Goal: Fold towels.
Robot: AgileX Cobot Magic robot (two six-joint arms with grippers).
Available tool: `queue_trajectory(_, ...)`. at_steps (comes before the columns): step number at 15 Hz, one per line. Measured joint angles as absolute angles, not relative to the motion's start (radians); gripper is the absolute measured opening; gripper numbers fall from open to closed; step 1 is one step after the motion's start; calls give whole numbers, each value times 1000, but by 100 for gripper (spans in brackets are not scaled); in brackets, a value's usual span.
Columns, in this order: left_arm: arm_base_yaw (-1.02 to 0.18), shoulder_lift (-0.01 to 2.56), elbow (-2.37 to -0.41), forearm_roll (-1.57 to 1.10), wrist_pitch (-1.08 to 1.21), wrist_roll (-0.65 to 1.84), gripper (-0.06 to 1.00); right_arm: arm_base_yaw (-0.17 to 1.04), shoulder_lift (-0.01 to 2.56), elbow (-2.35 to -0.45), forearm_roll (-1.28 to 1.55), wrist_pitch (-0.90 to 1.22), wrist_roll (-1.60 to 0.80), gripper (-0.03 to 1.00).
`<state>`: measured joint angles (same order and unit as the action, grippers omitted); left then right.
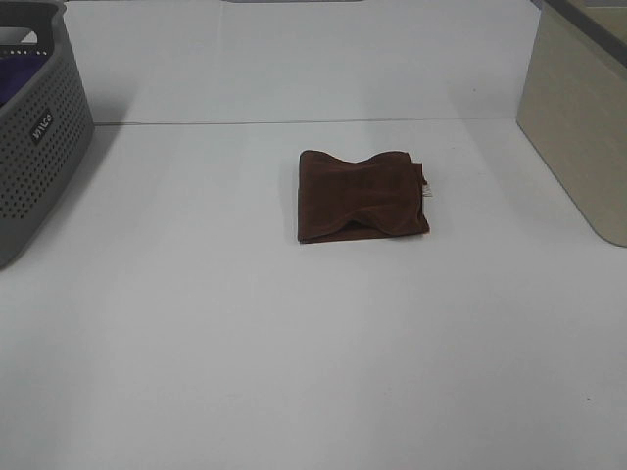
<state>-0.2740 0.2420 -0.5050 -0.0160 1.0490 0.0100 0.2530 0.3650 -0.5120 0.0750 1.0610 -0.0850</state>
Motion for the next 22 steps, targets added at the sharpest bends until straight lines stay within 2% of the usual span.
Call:
queue_trajectory(4,-274,242,-505,-16,1049,10,59,240,357,-512,76,1061,-85,81)
queue_trajectory(8,-273,242,-505,-16,1049,10,59,100,211,-512,80,1061,-85,80)
queue_trajectory(10,-215,225,-505,-16,1049,10,59,33,83,-512,82,1061,-85,80)
queue_trajectory(14,-51,82,-505,-16,1048,10,59,22,-5,-512,83,1062,-85,80)
queue_trajectory(16,-35,0,-505,-16,1049,10,59,22,-5,-512,83,1062,-85,80)
queue_trajectory(22,-35,-5,-505,-12,1049,10,59,22,-5,-512,83,1062,-85,80)
